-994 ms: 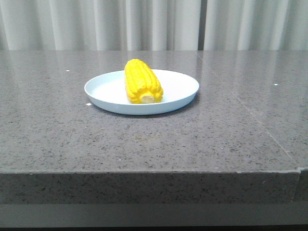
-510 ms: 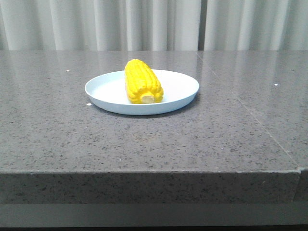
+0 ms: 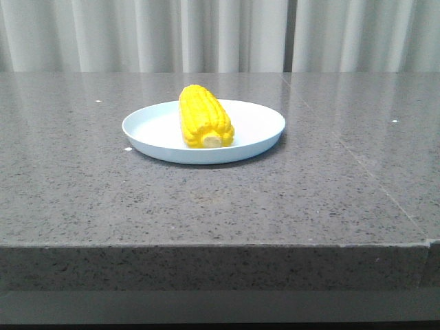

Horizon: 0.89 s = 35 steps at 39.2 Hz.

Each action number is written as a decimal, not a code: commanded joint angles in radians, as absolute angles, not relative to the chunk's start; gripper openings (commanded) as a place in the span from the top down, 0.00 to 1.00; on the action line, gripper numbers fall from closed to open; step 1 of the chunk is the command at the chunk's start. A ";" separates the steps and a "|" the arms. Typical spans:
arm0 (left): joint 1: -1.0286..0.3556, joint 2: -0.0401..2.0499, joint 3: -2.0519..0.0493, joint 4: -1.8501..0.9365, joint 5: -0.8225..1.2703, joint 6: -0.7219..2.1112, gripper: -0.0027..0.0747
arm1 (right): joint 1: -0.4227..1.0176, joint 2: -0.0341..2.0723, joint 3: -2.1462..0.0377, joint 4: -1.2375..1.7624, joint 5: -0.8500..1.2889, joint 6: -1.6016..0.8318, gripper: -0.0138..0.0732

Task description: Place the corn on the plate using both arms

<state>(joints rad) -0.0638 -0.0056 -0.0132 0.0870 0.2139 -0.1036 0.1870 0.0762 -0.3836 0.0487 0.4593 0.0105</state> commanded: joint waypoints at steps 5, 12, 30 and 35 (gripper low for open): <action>-0.059 -0.023 0.030 0.076 0.070 -0.106 0.99 | 0.182 0.089 -0.407 0.038 0.379 0.000 0.92; -0.059 -0.023 0.032 0.076 0.060 -0.106 0.99 | 0.182 0.089 -0.407 0.038 0.379 0.000 0.92; -0.059 -0.023 0.032 0.076 0.062 -0.106 0.99 | 0.182 0.089 -0.407 0.038 0.379 0.000 0.92; -0.059 -0.023 0.032 0.076 0.062 -0.106 0.99 | 0.182 0.089 -0.407 0.038 0.379 0.000 0.92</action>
<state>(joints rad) -0.0632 -0.0056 0.0093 0.0816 0.1464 -0.1036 0.1870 0.0762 -0.3836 0.0487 0.4593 0.0105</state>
